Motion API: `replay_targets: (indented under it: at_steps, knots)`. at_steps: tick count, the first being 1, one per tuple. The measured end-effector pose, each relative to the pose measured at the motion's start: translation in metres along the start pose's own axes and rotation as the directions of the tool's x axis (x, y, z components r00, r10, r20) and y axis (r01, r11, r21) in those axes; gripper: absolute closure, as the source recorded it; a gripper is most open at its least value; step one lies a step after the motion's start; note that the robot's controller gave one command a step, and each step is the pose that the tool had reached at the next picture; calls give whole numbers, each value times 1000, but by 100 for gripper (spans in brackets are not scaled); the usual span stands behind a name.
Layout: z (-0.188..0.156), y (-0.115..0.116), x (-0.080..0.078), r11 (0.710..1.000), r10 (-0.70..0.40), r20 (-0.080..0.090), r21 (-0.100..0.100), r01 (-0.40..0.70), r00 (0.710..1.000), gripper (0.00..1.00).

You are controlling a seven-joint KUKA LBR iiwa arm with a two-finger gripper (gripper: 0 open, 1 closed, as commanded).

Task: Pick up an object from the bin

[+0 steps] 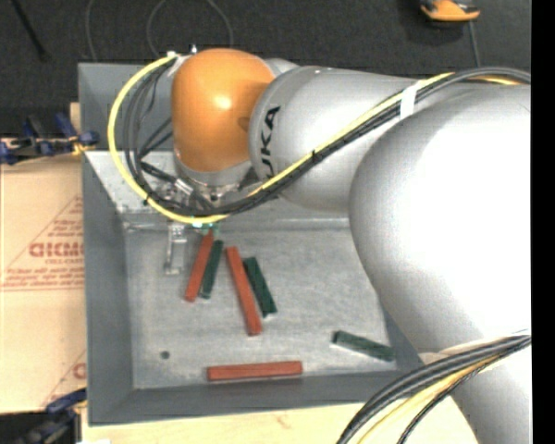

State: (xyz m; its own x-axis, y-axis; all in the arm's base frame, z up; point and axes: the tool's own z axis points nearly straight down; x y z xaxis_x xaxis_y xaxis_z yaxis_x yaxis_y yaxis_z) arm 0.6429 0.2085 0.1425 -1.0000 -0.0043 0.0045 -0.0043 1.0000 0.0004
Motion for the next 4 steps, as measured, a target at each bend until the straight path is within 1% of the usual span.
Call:
replay_targets:
  at_steps: [1,2,3,4]
  knots:
    - [49,-45,-3,987,159,4,1,-159,987,0]
    - [53,-25,-4,995,98,11,-1,-98,995,0]
    - [71,-93,-5,999,40,4,0,-40,999,0]
    - [70,-142,7,987,162,9,-2,-162,987,0]
